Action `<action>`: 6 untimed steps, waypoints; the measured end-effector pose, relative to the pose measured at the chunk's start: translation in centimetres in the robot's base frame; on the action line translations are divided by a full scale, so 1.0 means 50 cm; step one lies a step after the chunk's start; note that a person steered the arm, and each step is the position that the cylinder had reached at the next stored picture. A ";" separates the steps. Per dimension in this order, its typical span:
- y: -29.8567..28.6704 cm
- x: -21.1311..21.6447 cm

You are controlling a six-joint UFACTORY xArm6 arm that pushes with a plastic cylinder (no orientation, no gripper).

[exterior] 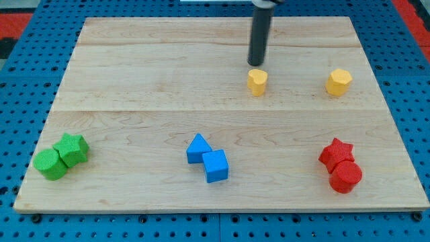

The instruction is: Slide the yellow heart below the yellow hexagon

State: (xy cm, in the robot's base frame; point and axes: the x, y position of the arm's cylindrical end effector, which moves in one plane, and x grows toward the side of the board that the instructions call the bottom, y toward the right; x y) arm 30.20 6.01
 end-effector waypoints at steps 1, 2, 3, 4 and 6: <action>-0.079 0.012; -0.082 0.103; 0.032 0.147; 0.056 0.173; 0.150 0.236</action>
State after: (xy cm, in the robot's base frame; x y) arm 41.99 13.52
